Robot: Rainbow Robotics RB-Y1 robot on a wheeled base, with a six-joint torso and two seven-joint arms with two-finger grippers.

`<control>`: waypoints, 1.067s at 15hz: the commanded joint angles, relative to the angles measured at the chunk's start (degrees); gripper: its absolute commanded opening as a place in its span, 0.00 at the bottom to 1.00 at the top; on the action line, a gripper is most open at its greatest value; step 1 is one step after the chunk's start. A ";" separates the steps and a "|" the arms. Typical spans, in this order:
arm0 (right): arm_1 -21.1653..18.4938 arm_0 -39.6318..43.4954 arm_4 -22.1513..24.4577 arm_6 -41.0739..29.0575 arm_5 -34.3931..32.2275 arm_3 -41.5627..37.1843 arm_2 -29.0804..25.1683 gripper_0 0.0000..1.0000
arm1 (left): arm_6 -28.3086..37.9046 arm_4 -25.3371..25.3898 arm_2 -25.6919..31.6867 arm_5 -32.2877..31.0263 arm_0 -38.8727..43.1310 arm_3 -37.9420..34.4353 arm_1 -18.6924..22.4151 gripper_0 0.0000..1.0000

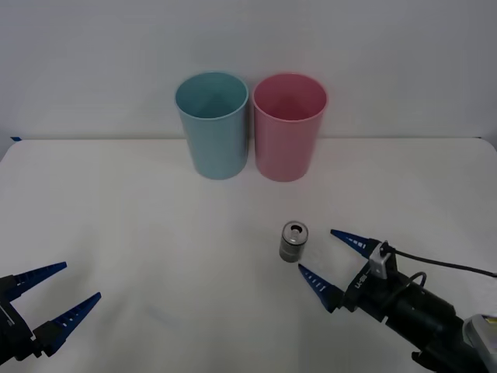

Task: Grasp the object on the table and drop it into the matching bin: aluminum can to the light blue bin, PET bottle to the pink bin.

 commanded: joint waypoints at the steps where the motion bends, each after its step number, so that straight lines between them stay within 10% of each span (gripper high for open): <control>1: 0.16 -0.66 0.04 0.27 3.15 -0.03 2.88 1.00 | 0.00 0.00 0.00 0.00 0.00 0.00 0.00 1.00; 16: 1.92 -8.30 0.83 1.15 13.26 5.42 10.53 1.00 | 0.00 0.00 0.00 0.00 0.00 0.00 0.00 1.00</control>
